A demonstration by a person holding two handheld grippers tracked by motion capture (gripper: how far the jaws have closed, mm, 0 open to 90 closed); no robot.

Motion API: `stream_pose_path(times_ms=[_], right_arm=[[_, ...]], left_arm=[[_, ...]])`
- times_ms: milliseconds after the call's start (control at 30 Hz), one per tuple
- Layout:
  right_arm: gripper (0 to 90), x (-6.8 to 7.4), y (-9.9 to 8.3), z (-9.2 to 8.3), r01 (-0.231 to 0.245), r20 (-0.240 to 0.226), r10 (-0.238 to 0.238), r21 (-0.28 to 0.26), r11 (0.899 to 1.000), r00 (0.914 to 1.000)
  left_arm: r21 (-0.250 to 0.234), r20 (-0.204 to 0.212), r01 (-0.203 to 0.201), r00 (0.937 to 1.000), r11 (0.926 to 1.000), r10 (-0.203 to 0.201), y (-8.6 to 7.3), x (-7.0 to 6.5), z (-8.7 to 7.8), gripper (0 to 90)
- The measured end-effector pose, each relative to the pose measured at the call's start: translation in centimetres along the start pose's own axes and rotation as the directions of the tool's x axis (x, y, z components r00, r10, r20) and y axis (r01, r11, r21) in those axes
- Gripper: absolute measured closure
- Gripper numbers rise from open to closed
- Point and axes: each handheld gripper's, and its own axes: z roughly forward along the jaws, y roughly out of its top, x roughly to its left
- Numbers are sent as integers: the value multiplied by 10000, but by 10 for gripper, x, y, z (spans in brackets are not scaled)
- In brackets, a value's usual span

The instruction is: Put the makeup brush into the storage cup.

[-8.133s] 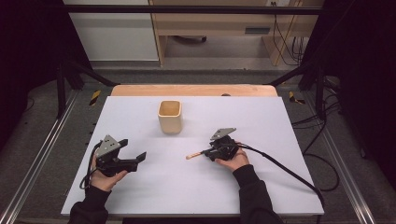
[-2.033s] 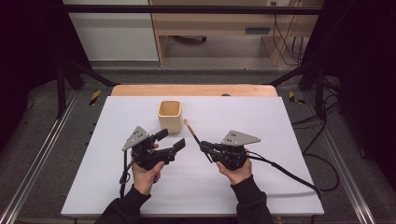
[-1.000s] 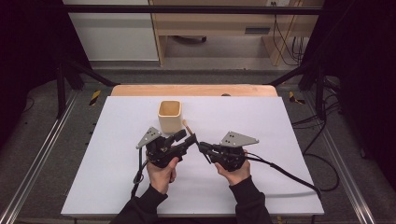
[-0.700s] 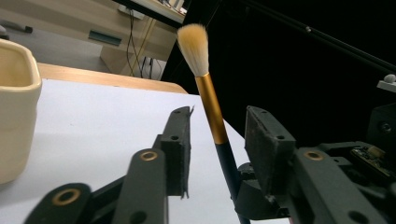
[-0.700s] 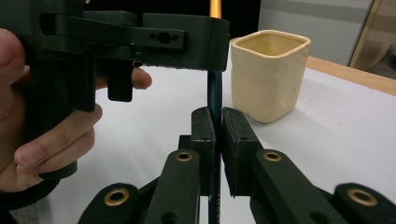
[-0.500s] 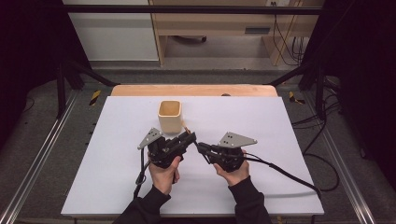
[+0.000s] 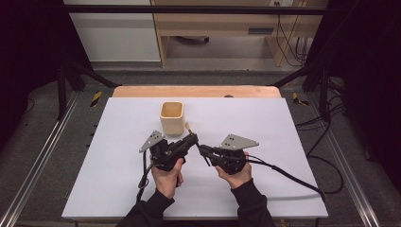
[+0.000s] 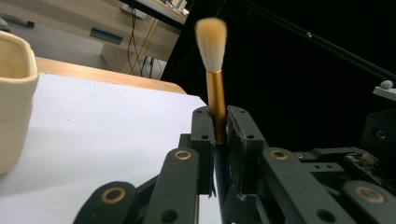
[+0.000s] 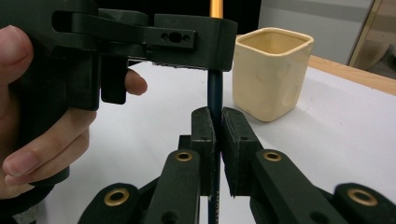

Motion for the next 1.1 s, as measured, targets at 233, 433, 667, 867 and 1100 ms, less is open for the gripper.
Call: stream_pose_path(times_ms=[233, 433, 667, 867, 1100], right_arm=[[840, 1, 0, 1, -29, -41, 29, 55, 10000, 10000], [784, 0, -1, 3, -77, -131, 79, 117, 9999, 9999], [629, -2, 0, 4, -59, -56, 60, 172, 9998, 10000], [580, -3, -1, 5, -250, -17, 250, 270, 9993, 9997], [592, -3, -1, 5, -330, -77, 333, 254, 9991, 9994]], left_arm=[[20, -25, -255, 9997, 9997, 255, 0, -3, 0, 830], [68, -145, -504, 9986, 9987, 505, 1, -2, -1, 830], [130, -201, -1031, 9944, 9946, 1033, 4, -1, -4, 831], [421, -324, -1720, 9843, 9842, 1734, 6, -5, -5, 831], [763, -219, -2232, 9740, 9718, 2254, 5, -12, -2, 830]])
